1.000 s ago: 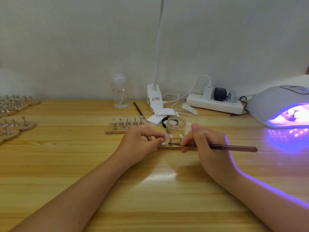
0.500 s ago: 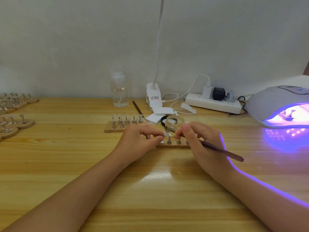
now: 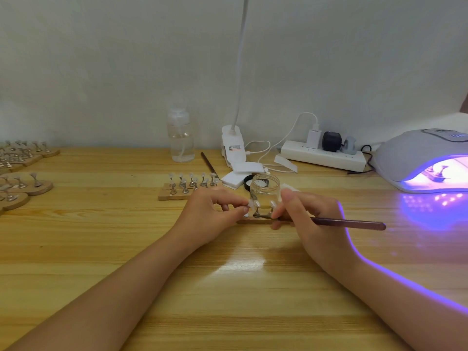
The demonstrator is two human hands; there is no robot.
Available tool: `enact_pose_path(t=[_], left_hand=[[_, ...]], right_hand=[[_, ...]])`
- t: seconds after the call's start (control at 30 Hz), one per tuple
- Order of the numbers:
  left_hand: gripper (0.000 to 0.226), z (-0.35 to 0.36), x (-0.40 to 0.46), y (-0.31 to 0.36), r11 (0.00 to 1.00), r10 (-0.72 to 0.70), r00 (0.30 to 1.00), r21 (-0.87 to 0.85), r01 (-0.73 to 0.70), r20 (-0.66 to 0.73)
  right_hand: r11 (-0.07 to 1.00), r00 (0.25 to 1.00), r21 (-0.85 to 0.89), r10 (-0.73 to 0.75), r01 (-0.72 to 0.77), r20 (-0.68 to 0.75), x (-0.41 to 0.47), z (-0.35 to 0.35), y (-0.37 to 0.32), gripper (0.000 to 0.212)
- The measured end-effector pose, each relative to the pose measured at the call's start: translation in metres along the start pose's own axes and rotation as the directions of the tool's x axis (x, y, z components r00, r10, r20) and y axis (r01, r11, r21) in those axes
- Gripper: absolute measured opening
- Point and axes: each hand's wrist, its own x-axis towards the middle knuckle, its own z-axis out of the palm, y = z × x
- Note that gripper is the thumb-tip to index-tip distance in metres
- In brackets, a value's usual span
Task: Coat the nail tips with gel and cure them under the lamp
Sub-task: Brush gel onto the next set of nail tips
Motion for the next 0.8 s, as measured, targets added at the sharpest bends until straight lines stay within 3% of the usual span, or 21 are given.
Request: enact_pose_path(t=[0.17, 0.33, 0.47, 0.63, 0.8], left_hand=[[0.016, 0.0003, 0.0013, -0.0004, 1.000, 0.004, 1.000, 0.006, -0.004, 0.002], [0.020, 0.0007, 0.0010, -0.0008, 1.000, 0.005, 1.000, -0.019, -0.005, -0.001], [0.016, 0.0005, 0.0010, -0.0009, 1.000, 0.006, 1.000, -0.009, -0.006, 0.009], [0.017, 0.0004, -0.0002, -0.0003, 1.000, -0.007, 1.000, -0.026, 0.007, 0.006], [0.015, 0.0003, 0.0003, -0.0007, 1.000, -0.004, 1.000, -0.018, 0.004, 0.008]], right_hand=[[0.988, 0.998, -0.144, -0.057, 0.060, 0.025, 0.0031, 0.0008, 0.0001, 0.033], [1.000, 1.000, 0.007, -0.028, 0.027, 0.009, -0.0010, -0.0011, -0.0010, 0.032], [0.991, 0.998, -0.129, -0.041, 0.045, 0.037, 0.0022, -0.0002, -0.0014, 0.035], [0.999, 0.999, -0.016, -0.030, 0.030, 0.017, -0.0012, -0.0020, -0.0029, 0.034], [0.988, 0.998, -0.148, -0.025, 0.032, 0.052, 0.0025, -0.0006, -0.0016, 0.040]])
